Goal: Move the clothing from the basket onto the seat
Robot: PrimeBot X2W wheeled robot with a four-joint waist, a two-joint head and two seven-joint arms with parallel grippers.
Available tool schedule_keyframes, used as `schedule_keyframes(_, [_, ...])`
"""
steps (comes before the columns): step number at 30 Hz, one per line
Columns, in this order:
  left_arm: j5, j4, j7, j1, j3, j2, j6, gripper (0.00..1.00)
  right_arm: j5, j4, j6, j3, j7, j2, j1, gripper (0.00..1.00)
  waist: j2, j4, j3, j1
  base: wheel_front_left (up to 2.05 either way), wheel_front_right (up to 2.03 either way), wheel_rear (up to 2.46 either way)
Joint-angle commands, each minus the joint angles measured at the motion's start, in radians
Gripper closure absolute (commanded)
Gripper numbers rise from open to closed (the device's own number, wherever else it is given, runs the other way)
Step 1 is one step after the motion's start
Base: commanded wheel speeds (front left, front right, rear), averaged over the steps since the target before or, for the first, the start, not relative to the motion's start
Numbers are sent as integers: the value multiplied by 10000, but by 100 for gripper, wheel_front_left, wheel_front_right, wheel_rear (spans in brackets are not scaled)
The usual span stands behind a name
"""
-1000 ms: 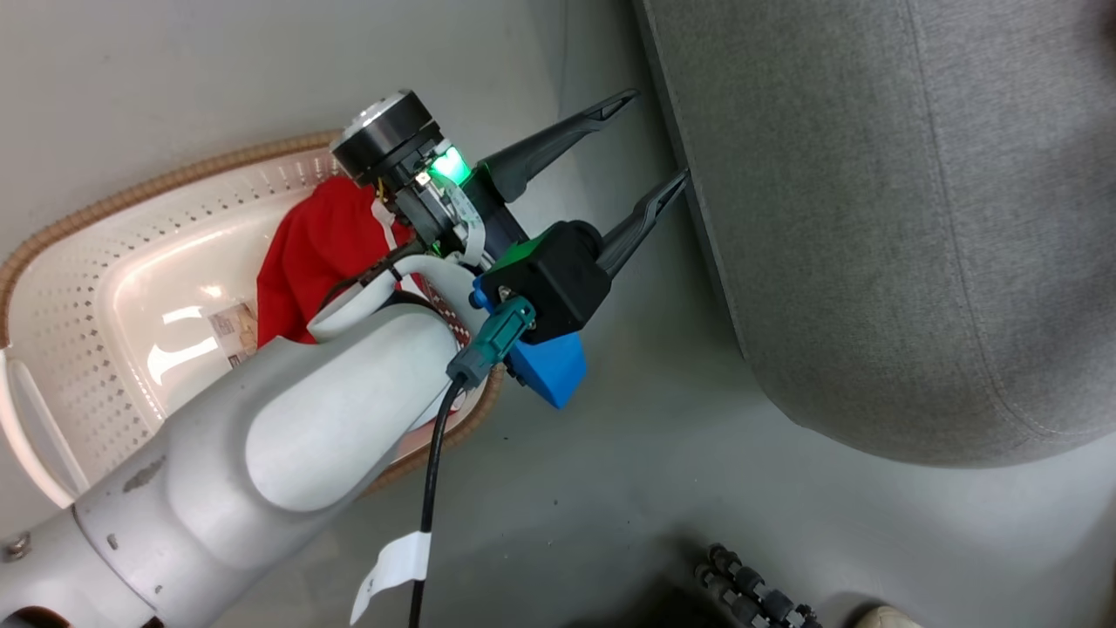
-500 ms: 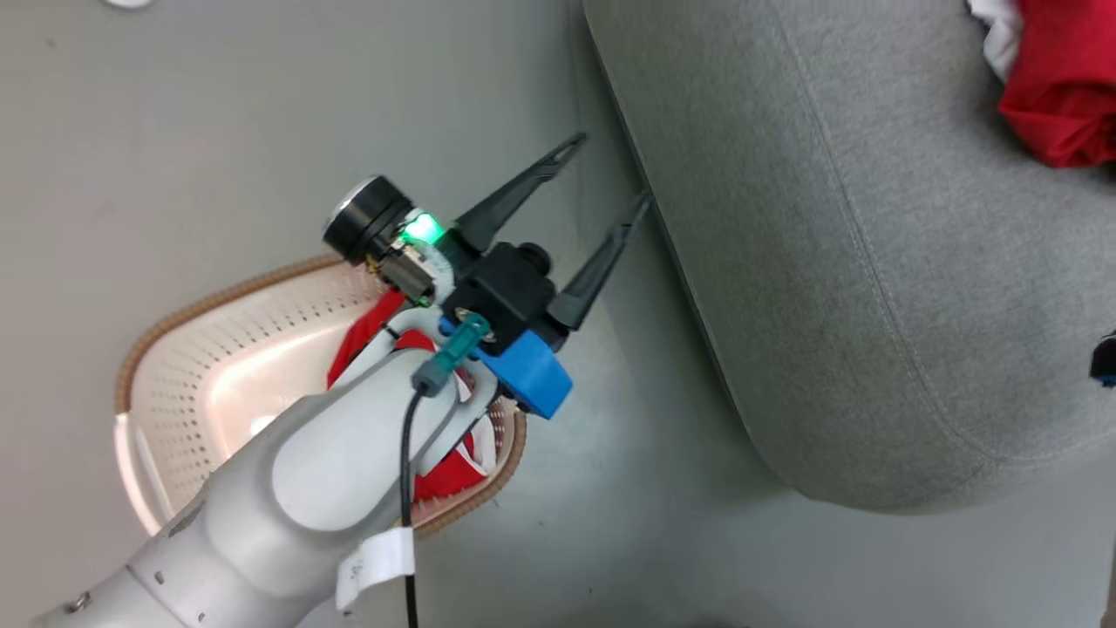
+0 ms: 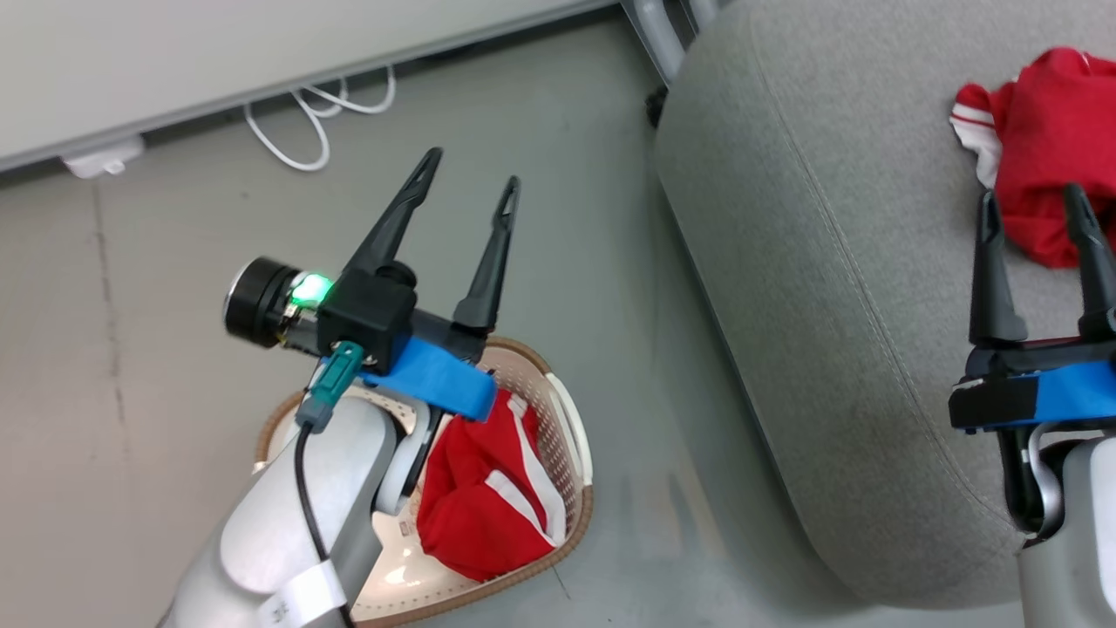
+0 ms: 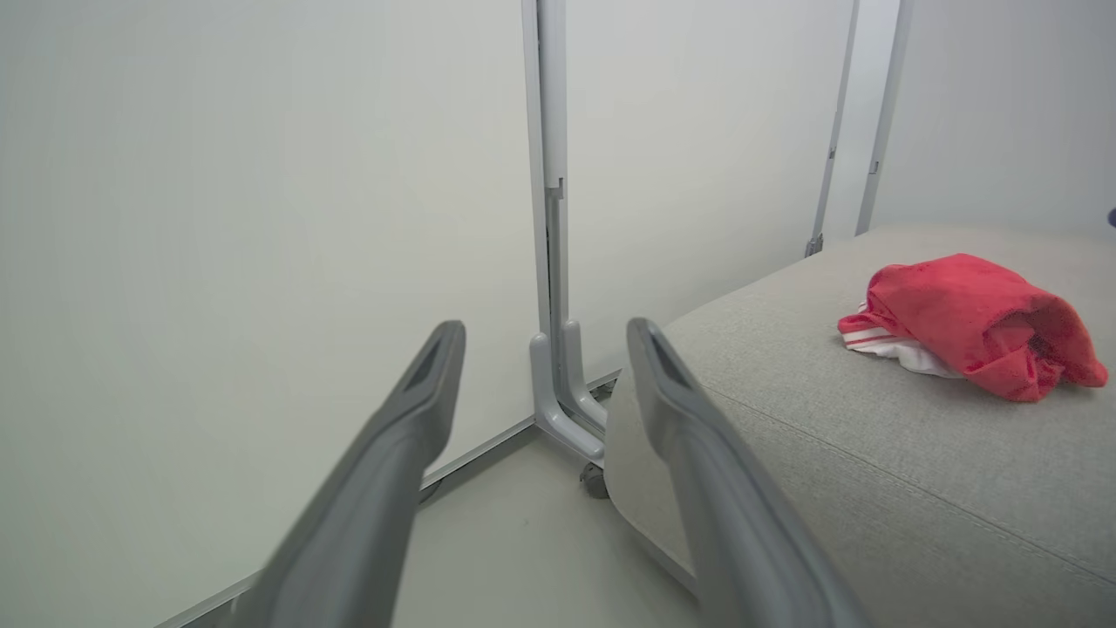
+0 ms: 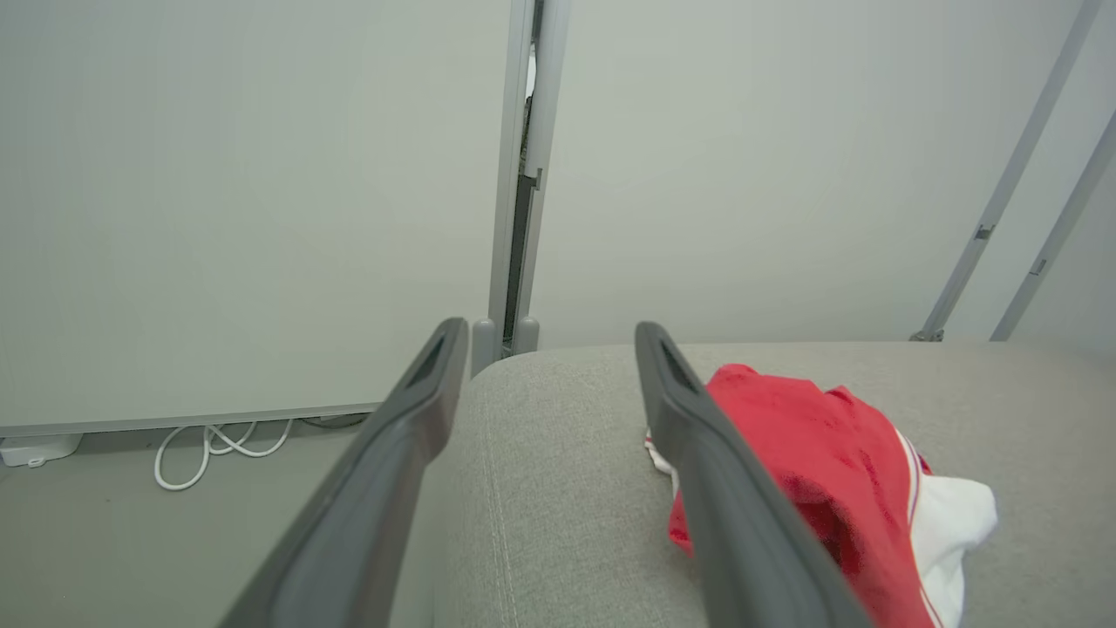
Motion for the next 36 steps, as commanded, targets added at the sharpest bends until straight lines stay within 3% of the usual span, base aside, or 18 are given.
schedule_keyframes(1, [98, -51, -44, 260, 180, -37, -47, 0, 15, -43, 1, 58, -38, -61, 209, 0, -1, 467, -539, 1, 0, 0, 0])
schedule_keyframes(17, [1119, -181, -37, 3135, 3490, -670, -708, 0, 259, 250, 1, 1173, -38, 300, 958, 0, -1, 1722, -2395, 1, 0, 0, 0])
schedule_keyframes(36, [2085, -412, -37, 4712, 5116, -1442, -1550, 0, 699, 718, 1, 1231, -38, 741, 2352, 0, -1, 2539, -3197, 1, 0, 0, 0])
